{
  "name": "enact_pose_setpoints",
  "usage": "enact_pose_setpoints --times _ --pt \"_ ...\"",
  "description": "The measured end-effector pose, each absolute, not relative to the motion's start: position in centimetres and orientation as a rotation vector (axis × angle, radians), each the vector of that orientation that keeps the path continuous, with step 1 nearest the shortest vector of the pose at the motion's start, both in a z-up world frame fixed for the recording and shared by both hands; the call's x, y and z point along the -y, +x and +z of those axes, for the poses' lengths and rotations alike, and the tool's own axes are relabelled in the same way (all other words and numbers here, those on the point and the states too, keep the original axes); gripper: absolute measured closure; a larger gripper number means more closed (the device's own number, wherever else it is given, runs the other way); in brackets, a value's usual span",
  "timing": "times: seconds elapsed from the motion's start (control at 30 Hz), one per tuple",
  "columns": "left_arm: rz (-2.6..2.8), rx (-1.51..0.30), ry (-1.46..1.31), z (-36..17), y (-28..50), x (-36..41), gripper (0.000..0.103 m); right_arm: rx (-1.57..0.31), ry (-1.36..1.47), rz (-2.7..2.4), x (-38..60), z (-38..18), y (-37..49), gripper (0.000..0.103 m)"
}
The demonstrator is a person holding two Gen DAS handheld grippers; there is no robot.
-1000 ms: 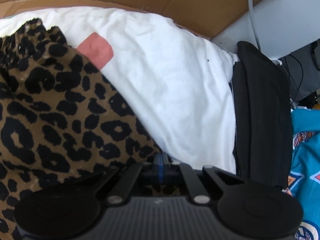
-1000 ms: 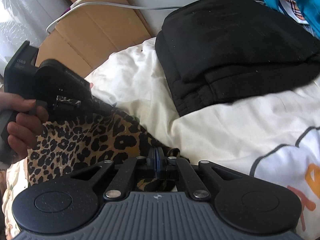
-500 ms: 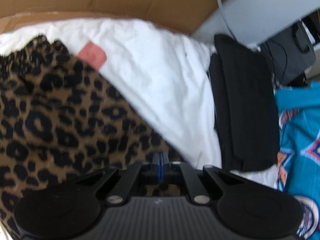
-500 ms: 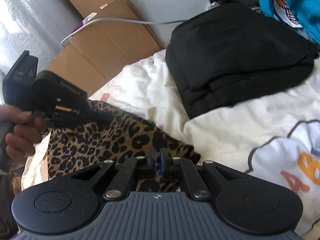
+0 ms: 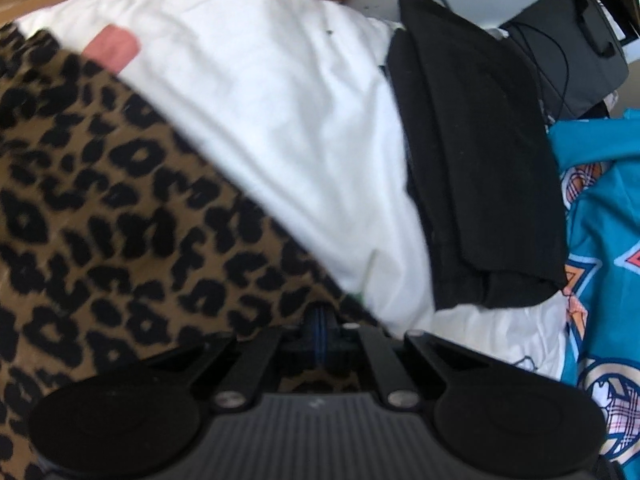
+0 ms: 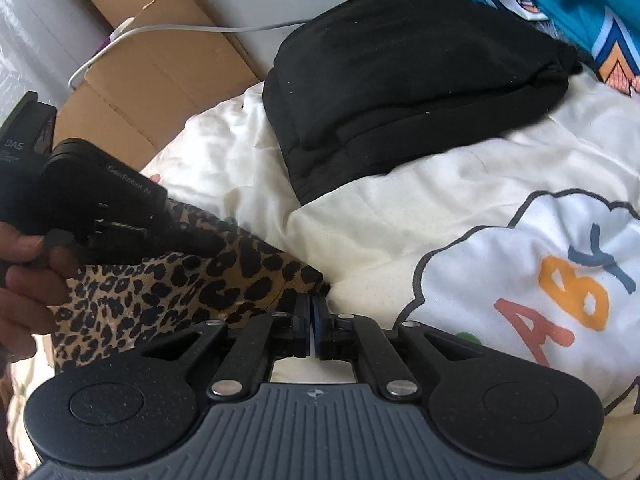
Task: Fold clothes
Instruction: 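Lower the garment with the left tool and open the right tool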
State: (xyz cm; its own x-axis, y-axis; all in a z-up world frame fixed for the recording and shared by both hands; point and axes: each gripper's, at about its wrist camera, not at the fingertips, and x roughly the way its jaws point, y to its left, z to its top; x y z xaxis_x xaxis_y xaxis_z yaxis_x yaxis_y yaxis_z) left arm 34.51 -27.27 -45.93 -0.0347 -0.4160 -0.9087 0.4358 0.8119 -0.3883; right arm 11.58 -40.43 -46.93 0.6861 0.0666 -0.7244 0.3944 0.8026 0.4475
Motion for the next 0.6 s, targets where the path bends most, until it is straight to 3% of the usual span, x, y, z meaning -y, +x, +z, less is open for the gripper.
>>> enact_pose_setpoints --times 0.37,0.4,0.5,0.6 --pt "-0.657 -1.449 0.037 -46.1 34.7 28.0 0.101 -0.774 0.684 -0.09 37.6 -45.6 11.2 0.097" --pt "-0.654 -1.444 0.052 -45.9 34.5 28.1 0.101 -0.775 0.681 -0.079 37.0 -45.6 11.2 0.092" --pt "-0.647 -1.434 0.095 -45.3 34.2 28.5 0.101 -0.771 0.674 -0.055 35.6 -45.5 11.2 0.058" --pt "-0.639 -1.423 0.11 -43.9 34.1 28.0 0.1 -0.785 0.641 -0.048 34.8 -45.6 11.2 0.057"
